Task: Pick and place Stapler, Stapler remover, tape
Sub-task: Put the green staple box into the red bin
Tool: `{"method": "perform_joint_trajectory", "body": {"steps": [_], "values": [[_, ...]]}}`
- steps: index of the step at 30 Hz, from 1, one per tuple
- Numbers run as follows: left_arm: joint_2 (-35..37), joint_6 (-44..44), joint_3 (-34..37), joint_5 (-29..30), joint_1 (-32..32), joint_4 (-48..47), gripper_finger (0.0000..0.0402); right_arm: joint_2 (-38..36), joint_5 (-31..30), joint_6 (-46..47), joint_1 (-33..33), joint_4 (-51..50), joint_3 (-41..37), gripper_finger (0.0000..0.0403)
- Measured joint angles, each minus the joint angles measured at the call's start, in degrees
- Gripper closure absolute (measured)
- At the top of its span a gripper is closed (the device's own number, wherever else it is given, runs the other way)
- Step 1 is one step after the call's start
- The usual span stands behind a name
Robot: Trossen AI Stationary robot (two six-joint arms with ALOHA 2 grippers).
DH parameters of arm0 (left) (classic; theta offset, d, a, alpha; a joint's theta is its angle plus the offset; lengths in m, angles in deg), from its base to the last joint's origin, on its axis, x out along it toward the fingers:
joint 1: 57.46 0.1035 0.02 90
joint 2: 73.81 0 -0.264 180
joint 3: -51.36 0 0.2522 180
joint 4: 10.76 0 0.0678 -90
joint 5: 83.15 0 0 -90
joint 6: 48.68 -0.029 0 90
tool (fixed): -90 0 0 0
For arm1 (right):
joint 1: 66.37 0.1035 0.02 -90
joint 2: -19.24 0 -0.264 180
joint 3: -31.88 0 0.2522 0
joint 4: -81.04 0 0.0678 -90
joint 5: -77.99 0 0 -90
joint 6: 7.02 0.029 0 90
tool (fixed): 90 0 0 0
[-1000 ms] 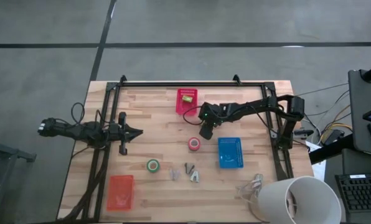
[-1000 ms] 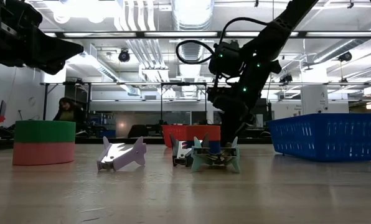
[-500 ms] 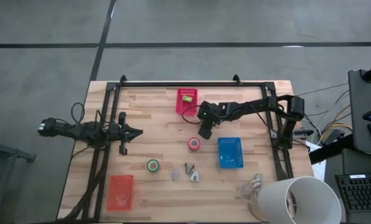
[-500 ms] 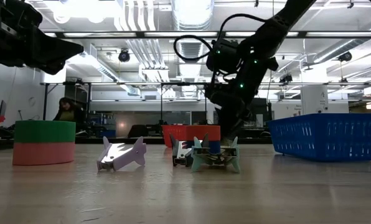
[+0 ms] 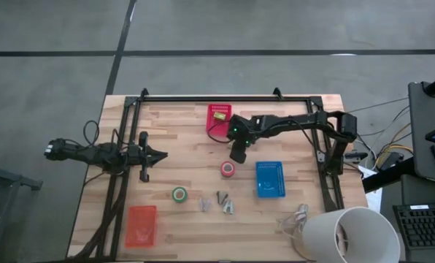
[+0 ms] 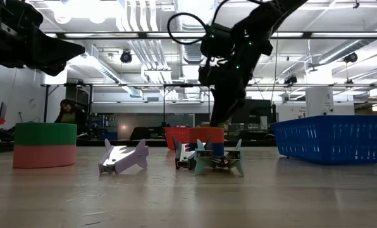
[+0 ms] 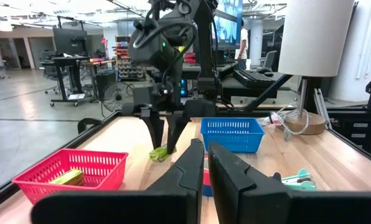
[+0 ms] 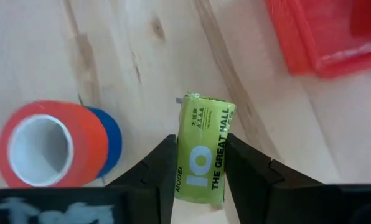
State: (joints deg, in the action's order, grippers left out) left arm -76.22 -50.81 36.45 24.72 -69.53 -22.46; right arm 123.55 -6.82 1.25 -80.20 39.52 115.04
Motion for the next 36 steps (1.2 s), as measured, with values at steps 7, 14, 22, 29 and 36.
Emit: {"method": "perform_joint_trajectory", "body": {"steps": [7, 14, 22, 29, 36], "values": [[0.0, 0.0, 0.0, 0.0, 0.0, 0.0, 0.0376, 0.0, -0.2, -3.9, -0.1, -0.8, 3.6, 0.0290], [0.0, 0.0, 0.0, 0.0, 0.0, 0.0, 0.0376, 0.0, -0.6, -8.3, -1.1, -0.7, 7.6, 0.0286], [0.0, 0.0, 0.0, 0.0, 0.0, 0.0, 0.0376, 0.0, -0.8, -11.6, -3.6, -0.4, 10.7, 0.0290], [0.0, 0.0, 0.0, 0.0, 0.0, 0.0, 0.0376, 0.0, -0.8, -13.5, -6.1, 1.3, 12.1, 0.0288], [0.0, 0.0, 0.0, 0.0, 0.0, 0.0, 0.0376, 0.1, -0.8, -15.0, -8.6, 3.8, 12.6, 0.0290]]}}
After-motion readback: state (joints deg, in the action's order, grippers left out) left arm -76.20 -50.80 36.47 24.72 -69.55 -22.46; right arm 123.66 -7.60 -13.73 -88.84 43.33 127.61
